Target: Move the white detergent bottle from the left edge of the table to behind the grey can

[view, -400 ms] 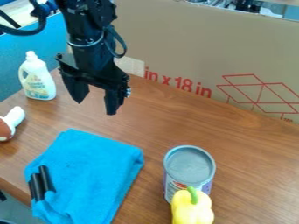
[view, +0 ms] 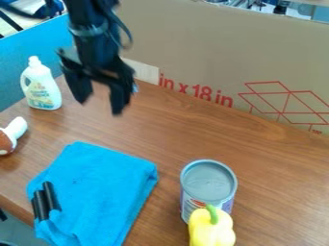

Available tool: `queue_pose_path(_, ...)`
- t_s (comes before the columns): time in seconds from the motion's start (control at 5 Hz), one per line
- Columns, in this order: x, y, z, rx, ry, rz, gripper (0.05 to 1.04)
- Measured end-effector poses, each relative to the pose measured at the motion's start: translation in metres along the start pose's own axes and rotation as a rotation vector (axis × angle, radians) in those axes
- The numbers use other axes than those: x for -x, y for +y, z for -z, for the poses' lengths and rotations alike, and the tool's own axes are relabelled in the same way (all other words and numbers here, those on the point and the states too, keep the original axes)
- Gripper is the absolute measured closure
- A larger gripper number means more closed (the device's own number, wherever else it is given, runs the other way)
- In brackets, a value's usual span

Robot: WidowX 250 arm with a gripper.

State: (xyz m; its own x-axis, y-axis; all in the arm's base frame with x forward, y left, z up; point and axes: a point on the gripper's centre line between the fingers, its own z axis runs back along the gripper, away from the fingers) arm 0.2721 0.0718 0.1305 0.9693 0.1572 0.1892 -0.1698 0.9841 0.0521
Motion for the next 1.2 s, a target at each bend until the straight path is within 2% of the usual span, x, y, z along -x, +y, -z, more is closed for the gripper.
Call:
queue_pose_path(0.2,-0.019,0.032,-0.006,-0.002,0.018,-0.096,0.082)
queue_pose_path(0.4,-0.032,0.06,-0.001,-0.037,0.032,-0.166,0.082)
queue_pose_path(0.6,-0.043,0.087,0.003,-0.094,0.029,-0.184,0.082)
queue_pose_path(0.8,-0.048,0.112,-0.002,-0.142,0.023,-0.233,0.082)
queue_pose_path(1.2,-0.053,0.134,0.0,-0.166,0.036,-0.265,0.082)
